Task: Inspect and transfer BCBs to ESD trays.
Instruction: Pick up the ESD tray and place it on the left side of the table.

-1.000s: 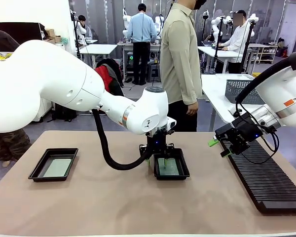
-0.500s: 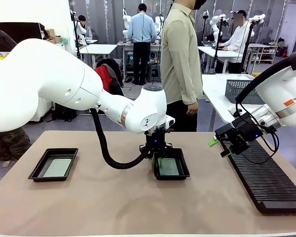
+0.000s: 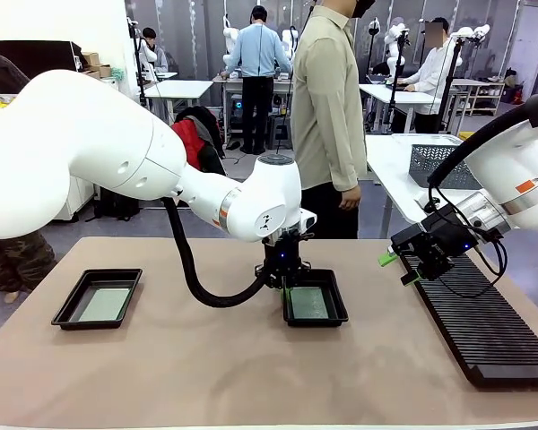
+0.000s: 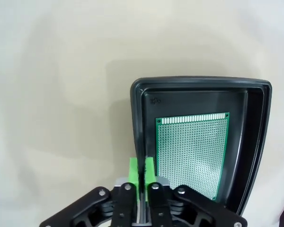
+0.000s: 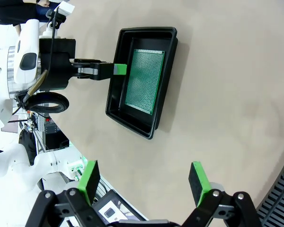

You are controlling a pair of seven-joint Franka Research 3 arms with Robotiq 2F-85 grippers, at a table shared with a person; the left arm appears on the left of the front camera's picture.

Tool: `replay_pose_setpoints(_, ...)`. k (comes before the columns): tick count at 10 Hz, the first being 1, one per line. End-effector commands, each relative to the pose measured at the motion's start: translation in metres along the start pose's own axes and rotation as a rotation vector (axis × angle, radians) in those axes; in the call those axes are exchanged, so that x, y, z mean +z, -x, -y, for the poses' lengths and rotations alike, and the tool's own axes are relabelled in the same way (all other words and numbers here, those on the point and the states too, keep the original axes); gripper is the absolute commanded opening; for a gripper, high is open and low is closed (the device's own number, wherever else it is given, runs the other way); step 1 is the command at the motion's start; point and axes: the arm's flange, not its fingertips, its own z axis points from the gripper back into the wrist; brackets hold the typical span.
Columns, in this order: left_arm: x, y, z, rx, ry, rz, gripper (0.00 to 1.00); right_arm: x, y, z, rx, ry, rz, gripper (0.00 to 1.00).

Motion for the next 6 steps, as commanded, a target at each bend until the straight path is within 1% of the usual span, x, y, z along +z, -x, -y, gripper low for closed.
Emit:
replay_pose_setpoints(1, 0.001, 0.004, -0.012, -0.003, 0.028, 0.000, 0.00, 0.000, 0.000, 0.000, -0.007, -0.001, 0.000, 1.00)
replay_pose_setpoints(4, 0.003, 0.004, -0.016, -0.006, 0.036, -0.005, 0.00, 0.000, 0.000, 0.000, -0.007, -0.001, 0.000, 1.00)
replay_pose_setpoints(6, 0.006, 0.003, -0.022, -0.021, 0.073, 0.001, 0.00, 0.000, 0.000, 0.000, -0.007, -0.001, 0.000, 1.00)
